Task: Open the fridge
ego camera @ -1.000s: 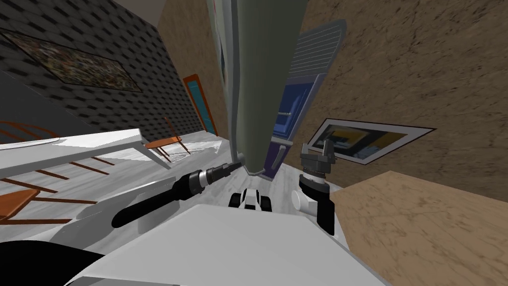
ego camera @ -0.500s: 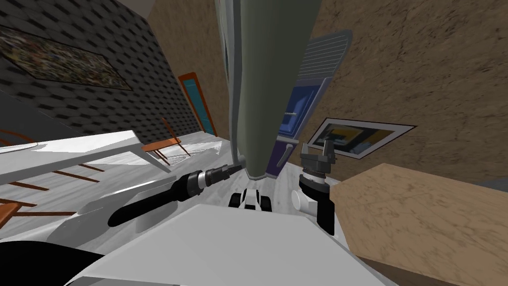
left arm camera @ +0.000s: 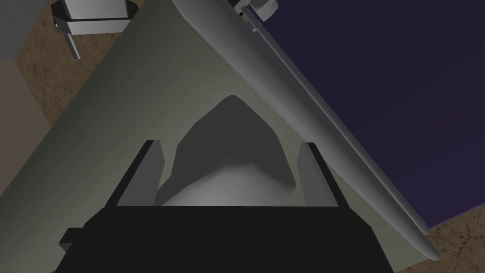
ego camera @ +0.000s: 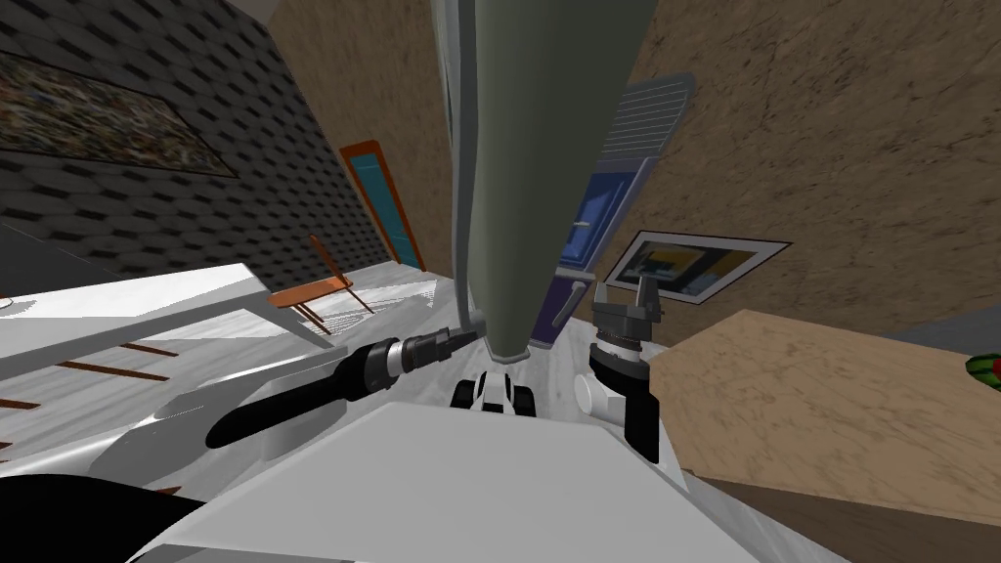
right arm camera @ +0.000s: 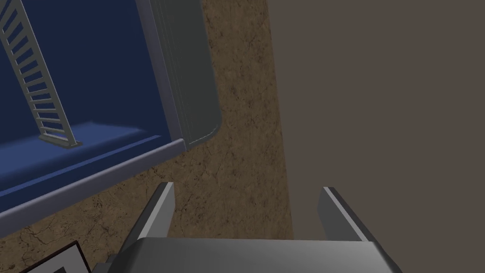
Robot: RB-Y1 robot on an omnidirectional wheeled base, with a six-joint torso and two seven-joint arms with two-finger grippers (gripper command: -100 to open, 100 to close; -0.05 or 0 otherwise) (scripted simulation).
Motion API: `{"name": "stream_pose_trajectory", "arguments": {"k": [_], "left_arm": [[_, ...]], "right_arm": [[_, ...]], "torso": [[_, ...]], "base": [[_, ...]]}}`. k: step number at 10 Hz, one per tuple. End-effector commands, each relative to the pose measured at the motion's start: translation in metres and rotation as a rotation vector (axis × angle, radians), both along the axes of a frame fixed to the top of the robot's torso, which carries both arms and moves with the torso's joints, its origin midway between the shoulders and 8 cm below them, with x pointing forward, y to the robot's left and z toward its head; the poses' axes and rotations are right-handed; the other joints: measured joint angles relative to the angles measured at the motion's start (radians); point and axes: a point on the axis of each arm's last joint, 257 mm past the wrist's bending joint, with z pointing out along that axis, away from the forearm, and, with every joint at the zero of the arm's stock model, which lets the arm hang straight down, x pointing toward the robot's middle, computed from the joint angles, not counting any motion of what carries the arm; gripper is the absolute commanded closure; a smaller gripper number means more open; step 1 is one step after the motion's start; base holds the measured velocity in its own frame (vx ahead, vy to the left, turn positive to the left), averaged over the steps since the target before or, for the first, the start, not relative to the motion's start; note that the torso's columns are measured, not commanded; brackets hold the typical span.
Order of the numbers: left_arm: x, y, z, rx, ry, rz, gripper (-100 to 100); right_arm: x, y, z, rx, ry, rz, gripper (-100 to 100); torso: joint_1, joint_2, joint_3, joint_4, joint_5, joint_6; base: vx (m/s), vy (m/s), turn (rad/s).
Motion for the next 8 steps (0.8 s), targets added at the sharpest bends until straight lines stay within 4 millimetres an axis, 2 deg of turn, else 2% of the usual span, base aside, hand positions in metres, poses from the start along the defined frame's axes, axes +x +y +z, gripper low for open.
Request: {"name": "stream_pose_trajectory", "arguments": {"k": [1,7,8], "left_arm": [[-0.006,-0.004,0.006,-0.008,-0.016,-0.036,100],[-0.026,-0.01,0.011,-0.018,-0.021,-0.13,100],[-0.031,-0.008,0.006,0.004,-0.004,-0.15,-100]], "right_arm": [[0.0,0.0,0.0,0.0,0.0,0.0,0],[0.0,0.0,0.0,0.0,0.0,0.0,0],[0.0,0.0,0.0,0.0,0.0,0.0,0]], "torso": [[-0.005,-0.004,-0.003,0.0,-0.002,0.0],[-0.005,-0.003,-0.007,0.001,-0.003,0.0],[-0.005,-0.005,-0.007,0.001,-0.002,0.002]], "base": [[0.033,0.234,-0.109],[-0.009,0.262,-0.121],[0.04,0.121,0.242]]}}
